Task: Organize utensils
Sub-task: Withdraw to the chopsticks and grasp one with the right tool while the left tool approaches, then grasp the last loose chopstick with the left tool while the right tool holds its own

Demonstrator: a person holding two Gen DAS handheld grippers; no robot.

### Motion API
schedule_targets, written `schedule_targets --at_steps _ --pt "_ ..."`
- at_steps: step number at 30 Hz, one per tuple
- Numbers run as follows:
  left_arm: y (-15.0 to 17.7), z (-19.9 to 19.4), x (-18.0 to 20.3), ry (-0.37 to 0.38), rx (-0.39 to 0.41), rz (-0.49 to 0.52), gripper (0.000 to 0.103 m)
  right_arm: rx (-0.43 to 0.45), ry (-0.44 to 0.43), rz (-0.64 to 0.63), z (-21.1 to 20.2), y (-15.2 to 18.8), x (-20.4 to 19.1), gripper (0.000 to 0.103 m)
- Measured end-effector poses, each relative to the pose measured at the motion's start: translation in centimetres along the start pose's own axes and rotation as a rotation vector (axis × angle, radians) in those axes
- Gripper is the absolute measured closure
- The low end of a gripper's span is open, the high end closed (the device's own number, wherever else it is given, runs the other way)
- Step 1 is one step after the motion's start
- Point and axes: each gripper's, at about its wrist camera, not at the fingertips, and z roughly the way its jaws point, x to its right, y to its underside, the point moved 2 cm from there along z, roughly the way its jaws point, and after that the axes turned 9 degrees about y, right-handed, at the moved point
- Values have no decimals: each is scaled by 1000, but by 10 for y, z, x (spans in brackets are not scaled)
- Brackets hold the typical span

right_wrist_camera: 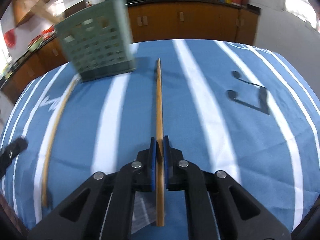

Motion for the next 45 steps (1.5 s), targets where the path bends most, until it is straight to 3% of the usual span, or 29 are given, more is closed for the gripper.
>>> schedule_targets --at_steps 4,11,16,24,28,36,45 --pt "3 15 13 7 -39 31 72 -18 16 71 7 -8 24 95" --pt "12 37 22 -41 -103 60 75 -9 21 55 8 -7 28 95" --pt "13 41 25 -113 -95 84 95 -5 19 42 8 -7 25 95" --pt "-13 46 -12 -148 -95 5 96 13 -13 -15 12 -11 13 95" --pt "-26 52 -31 -124 -73 -20 96 31 -10 -54 17 -17 3 95" --pt "-25 54 -29 -119 -37 23 95 36 -24 -59 22 -23 1 94" --pt "-27 53 -33 -91 -33 -5 95 37 -13 -66 22 -23 -1 94"
